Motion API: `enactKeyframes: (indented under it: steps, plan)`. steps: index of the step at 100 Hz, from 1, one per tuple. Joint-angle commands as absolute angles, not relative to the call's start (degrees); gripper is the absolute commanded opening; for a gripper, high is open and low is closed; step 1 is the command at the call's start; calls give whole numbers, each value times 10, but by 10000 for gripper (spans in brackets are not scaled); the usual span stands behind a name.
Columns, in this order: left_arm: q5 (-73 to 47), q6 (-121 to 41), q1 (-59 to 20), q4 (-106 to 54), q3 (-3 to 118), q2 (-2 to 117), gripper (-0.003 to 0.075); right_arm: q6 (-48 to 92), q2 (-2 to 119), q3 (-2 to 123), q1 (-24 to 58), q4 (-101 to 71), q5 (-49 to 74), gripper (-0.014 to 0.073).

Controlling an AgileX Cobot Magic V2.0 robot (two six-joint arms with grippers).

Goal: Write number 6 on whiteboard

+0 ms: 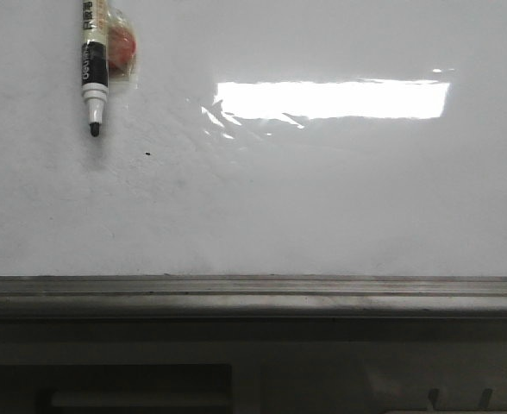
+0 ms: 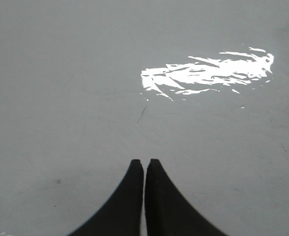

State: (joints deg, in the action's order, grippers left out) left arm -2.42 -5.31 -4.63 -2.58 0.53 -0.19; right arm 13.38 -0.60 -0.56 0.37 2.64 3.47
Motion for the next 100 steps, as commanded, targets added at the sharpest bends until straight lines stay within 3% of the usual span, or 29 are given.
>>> enactKeyframes:
  steps: [1,45,100]
  plan:
    - [15,-49,-45,-31,-23,-20,-20,135,-17,-18,0,32,-14,-67]
    - [15,-49,-45,-44,-23,-20,-20,135,-17,-18,0,24,-15,-66]
    - [50,-49,-45,-365,-22,-20,-20,135,-17,-18,0,-328,-39,-66]
